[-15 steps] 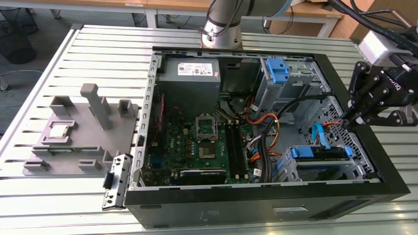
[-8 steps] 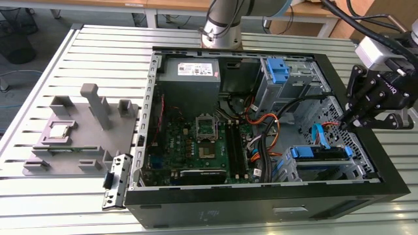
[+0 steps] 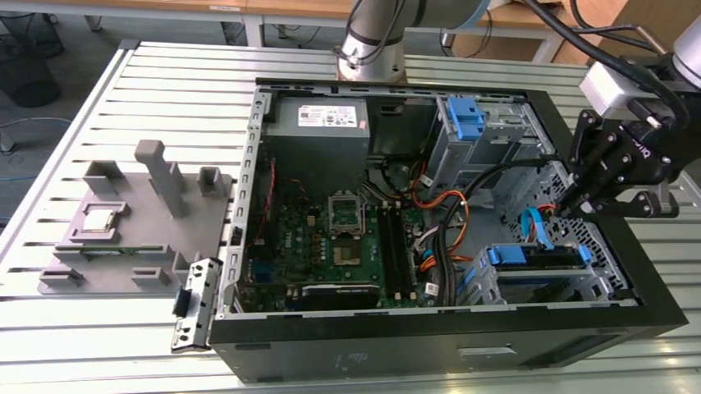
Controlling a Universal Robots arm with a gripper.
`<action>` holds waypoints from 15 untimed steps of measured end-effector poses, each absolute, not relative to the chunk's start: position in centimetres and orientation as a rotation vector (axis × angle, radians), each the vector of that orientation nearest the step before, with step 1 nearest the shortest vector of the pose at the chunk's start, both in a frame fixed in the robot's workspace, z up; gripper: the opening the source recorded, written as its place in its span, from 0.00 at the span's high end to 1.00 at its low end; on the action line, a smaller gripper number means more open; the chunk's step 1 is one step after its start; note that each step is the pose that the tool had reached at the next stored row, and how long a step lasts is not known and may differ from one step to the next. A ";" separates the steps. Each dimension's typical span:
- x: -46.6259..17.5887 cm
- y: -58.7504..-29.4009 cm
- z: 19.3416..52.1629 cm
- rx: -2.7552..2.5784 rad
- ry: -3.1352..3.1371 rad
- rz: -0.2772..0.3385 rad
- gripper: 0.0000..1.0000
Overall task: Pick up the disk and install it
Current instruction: 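Insert the second disk wire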
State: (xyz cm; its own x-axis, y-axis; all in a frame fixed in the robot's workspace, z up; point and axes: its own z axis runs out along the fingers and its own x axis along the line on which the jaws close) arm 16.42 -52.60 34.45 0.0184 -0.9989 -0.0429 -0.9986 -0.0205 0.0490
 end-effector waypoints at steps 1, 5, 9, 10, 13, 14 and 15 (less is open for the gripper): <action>16.2 -52.6 34.4 2.238 -2.195 -0.101 0.76; 15.5 -52.6 34.4 2.239 -2.196 -0.099 0.76; 15.3 -52.7 34.4 2.239 -2.196 -0.098 0.76; 15.3 -52.7 34.4 2.239 -2.196 -0.097 0.76; 15.4 -52.8 34.4 2.239 -2.196 -0.097 0.76; 15.4 -52.9 34.4 2.239 -2.196 -0.097 0.76; 15.5 -53.0 34.4 2.239 -2.196 -0.097 0.76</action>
State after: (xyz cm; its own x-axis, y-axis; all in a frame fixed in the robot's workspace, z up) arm 15.45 -53.04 34.45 0.0185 -0.9990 -0.0415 -0.9987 -0.0204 0.0463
